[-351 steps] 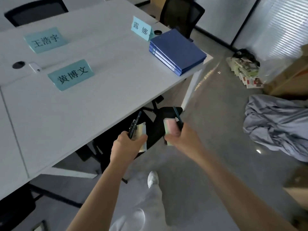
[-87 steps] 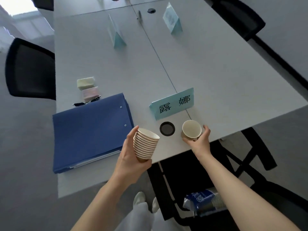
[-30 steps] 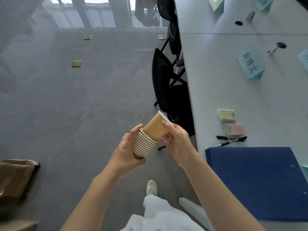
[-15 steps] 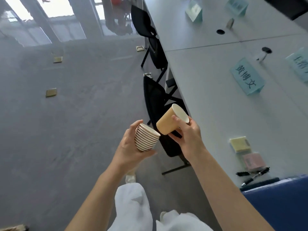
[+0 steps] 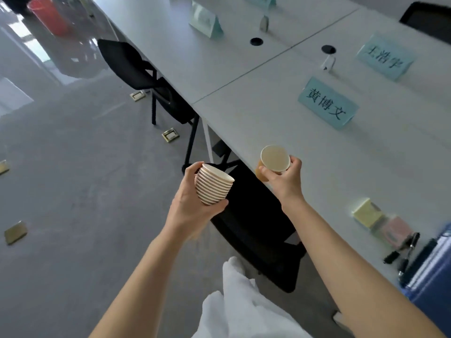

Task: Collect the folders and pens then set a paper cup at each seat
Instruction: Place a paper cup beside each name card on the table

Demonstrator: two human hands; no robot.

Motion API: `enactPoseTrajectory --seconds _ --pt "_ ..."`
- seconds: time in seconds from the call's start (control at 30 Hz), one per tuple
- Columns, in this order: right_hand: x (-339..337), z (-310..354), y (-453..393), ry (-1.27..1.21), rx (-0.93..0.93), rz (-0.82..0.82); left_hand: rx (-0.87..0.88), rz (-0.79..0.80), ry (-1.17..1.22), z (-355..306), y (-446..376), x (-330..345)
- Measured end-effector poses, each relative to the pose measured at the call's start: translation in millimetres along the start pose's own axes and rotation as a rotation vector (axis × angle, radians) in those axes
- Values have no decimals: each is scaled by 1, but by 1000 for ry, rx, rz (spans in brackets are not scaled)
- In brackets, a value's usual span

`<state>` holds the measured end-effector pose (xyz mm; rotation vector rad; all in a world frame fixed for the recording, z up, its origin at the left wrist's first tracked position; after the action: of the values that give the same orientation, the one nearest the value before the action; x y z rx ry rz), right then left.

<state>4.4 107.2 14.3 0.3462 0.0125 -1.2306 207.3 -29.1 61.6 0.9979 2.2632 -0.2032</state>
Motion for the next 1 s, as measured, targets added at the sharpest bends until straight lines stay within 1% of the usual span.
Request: enactPoseTrajectory --seconds 0.1,0.2,0.37,0.6,0.67,0.77,0.8,0.87,0.93,1.0 --pt "5 -6 -54 99 -54 -89 -30 -13 15 0 -45 6" --pt "9 -11 -107 143 -51 -141 -46 -10 6 0 -88 15" --pt "2 -31 -161 254 28 -138 -60 63 -40 -3 -135 25" --pt "1 -48 -184 304 100 -155 -39 167 -80 -7 -178 36" --pt "2 -52 -183 327 161 -152 -40 190 -91 -5 -183 36" --pt "6 -63 -165 464 401 -160 -52 195 -87 1 -187 31" --pt "10 -64 -155 508 448 -156 -58 191 -86 4 -188 29" --pt "26 -60 -135 521 490 -95 -74 187 -83 11 -190 21" --pt "57 -46 -117 443 532 67 -84 197 -87 22 -194 11" --pt "96 -22 -108 351 499 235 -90 214 -101 37 -199 -2"
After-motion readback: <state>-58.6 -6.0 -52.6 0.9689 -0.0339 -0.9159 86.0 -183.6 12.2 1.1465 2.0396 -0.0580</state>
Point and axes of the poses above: each hand's wrist, its own y-axis away from the middle knuckle, its own x-axis out of the palm, z = x × y, the point moved 4 cm from there along -y, towards the middle knuckle, and after that the axes turned 4 degrees about -y, right-handed, at the moved point
